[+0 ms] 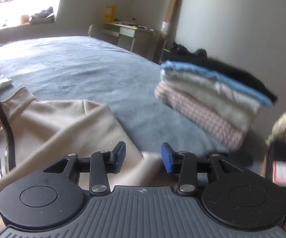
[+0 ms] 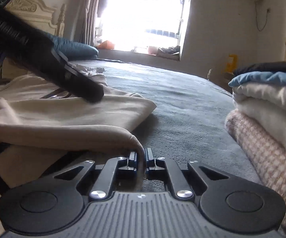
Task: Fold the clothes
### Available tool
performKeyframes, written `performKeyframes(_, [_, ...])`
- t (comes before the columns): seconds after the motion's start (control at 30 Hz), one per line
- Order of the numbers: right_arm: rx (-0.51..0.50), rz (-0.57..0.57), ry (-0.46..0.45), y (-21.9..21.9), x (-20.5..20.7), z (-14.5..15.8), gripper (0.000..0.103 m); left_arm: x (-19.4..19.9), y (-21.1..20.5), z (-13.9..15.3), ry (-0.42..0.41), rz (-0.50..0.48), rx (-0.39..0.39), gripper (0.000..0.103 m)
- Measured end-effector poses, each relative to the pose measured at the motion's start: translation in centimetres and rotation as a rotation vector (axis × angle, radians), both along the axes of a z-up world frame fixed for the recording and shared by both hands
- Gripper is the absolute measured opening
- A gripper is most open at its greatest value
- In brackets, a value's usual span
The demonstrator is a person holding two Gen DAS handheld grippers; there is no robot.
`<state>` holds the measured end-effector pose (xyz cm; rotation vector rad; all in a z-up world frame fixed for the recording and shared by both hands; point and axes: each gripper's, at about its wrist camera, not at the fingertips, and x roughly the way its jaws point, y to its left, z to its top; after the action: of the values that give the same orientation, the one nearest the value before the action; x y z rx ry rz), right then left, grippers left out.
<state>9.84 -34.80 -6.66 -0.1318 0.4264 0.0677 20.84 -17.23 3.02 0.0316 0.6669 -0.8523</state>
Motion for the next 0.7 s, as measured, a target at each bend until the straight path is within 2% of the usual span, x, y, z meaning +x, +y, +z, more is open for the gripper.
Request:
performKeyframes(0.03, [0.0,-0.001,-0.011,0.0,-0.2,0.0,0.007,1.3,-0.7,0.4,0.001,0.013,0.02,0.045])
performKeyframes(0.1, [-0.025,-0.001,-0.025,0.3,-0.3,-0.1,0.007,4.5,-3.0,0.2,0.004,0.013,0.081,0.054])
performKeyframes(0.27, [-0.033,-0.004,-0.015,0.3,0.0,-0.5,0.007,11.1,-9.2,-1.0,0.004,-0.032,0.276,0.056])
performKeyframes(0.4, [-0.037,-0.003,-0.011,0.4,0.2,-0.9,0.007,13.5,-13.3,-2.7,0.06,-0.077,0.43,0.056])
performKeyframes(0.53, [-0.054,-0.003,-0.022,0.6,0.1,-1.1,0.007,13.8,-15.6,-4.1,0.052,-0.073,0.589,0.055])
performKeyframes(0.57, [-0.053,-0.003,-0.024,0.6,0.1,-1.1,0.007,13.8,-15.8,-4.3,0.057,-0.073,0.61,0.053])
performKeyframes(0.63, [-0.048,-0.002,-0.027,0.6,0.0,-1.1,0.007,13.9,-16.1,-4.7,0.077,-0.069,0.641,0.04])
performKeyframes(0.7, [-0.043,-0.002,-0.031,0.5,-0.1,-1.1,0.007,14.1,-15.8,-5.0,0.122,-0.049,0.639,0.015])
